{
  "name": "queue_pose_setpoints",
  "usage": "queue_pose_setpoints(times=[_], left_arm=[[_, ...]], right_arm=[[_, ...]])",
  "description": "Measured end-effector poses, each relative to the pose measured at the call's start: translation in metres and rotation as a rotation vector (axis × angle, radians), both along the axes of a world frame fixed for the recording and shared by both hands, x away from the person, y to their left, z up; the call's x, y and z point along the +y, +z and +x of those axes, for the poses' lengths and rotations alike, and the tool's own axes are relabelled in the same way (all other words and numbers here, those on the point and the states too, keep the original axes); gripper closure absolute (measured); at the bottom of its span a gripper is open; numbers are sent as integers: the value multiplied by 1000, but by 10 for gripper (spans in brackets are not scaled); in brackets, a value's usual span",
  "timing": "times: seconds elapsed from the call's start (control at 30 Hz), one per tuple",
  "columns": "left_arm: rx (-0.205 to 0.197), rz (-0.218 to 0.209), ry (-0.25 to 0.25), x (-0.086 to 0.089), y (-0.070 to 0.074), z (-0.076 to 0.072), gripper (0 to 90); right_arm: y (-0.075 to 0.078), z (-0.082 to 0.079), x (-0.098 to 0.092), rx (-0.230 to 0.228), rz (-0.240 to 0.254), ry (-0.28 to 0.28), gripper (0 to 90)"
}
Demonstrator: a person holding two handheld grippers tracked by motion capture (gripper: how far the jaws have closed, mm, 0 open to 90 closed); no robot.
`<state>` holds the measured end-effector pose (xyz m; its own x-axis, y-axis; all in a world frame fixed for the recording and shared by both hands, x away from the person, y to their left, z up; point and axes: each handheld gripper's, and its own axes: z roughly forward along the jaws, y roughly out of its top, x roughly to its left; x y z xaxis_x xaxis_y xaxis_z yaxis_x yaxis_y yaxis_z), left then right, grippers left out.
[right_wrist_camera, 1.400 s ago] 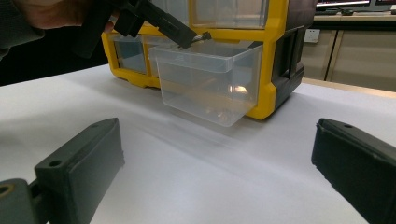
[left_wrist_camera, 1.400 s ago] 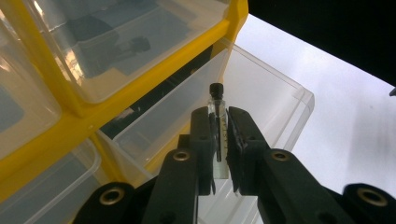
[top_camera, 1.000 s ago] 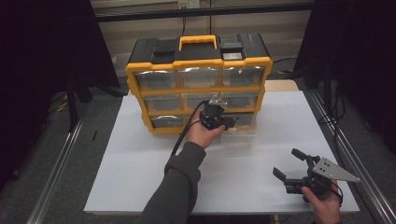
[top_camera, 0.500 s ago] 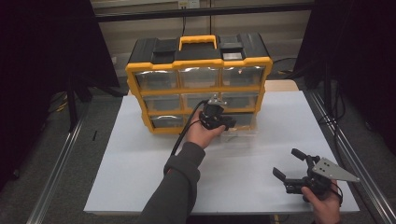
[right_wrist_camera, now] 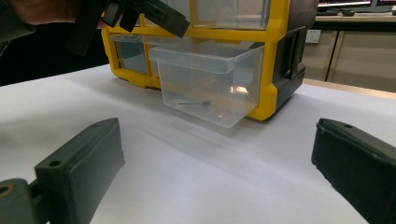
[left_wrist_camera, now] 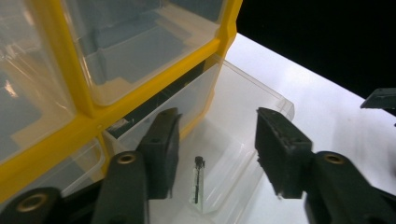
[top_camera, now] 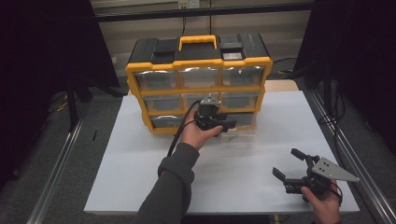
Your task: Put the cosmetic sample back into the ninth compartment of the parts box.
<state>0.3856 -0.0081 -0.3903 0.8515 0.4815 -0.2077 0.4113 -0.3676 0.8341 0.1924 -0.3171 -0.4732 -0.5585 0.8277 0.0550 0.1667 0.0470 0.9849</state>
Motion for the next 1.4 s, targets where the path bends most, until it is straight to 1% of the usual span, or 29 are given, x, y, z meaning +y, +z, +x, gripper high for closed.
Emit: queue_pose_setpoints(times=[0.07,0.23,0.27,0.3,0.33,0.43,0.57,0.6,0.67,0.7,0.77,0.8,0.87,0.9,0.97,1.0,1.07,1.1,1.13,1.2,1.4], left_arm=[[4,-7,-8,3,1,-1,440],[-10,-25,-15,10,1,-3,358],[-12,-36,-12,11,0,-4,342],[-15,-38,-7,13,0,-5,326],[-23,-38,-4,15,0,-6,311],[-33,-62,-9,21,1,-7,268],[-66,-88,3,29,1,-9,217],[-65,-98,-1,31,1,-9,209],[-74,-101,17,35,1,-11,196],[-74,-111,22,36,0,-11,190],[-80,-114,26,41,0,-11,177],[-71,-121,26,43,-1,-12,170],[-73,-129,30,47,-2,-13,158],[-78,-126,30,50,-2,-13,158],[-75,-144,37,54,-4,-14,149],[-78,-137,45,56,-4,-15,149],[-77,-145,42,59,-6,-16,143],[-84,-143,45,61,-7,-16,143],[-83,-152,44,63,-8,-17,142],[-88,-156,53,67,-10,-18,137],[-97,-158,60,78,-17,-21,124]], right_arm=[[0,0,0,-1,-1,-2,15],[1,1,-1,-1,9,-10,15],[1,1,-1,-2,8,-10,15],[1,1,-1,0,7,-10,15],[1,2,0,-2,12,-13,15],[1,3,1,-6,7,-4,15],[1,3,1,-5,7,-6,15],[1,3,0,-3,9,-8,15],[1,3,0,-4,8,-10,15],[1,2,0,0,9,-8,15],[1,2,0,-3,10,-10,15],[1,2,0,-4,10,-10,15],[1,2,0,-5,9,-10,15],[1,3,0,-4,9,-10,15],[1,3,0,-4,9,-10,15],[1,3,0,-4,8,-9,15],[1,3,1,-2,8,-8,15],[1,3,1,-2,8,-8,15],[1,3,1,-2,9,-8,15],[1,3,1,-2,6,-3,15],[1,3,1,-4,9,-6,15]])
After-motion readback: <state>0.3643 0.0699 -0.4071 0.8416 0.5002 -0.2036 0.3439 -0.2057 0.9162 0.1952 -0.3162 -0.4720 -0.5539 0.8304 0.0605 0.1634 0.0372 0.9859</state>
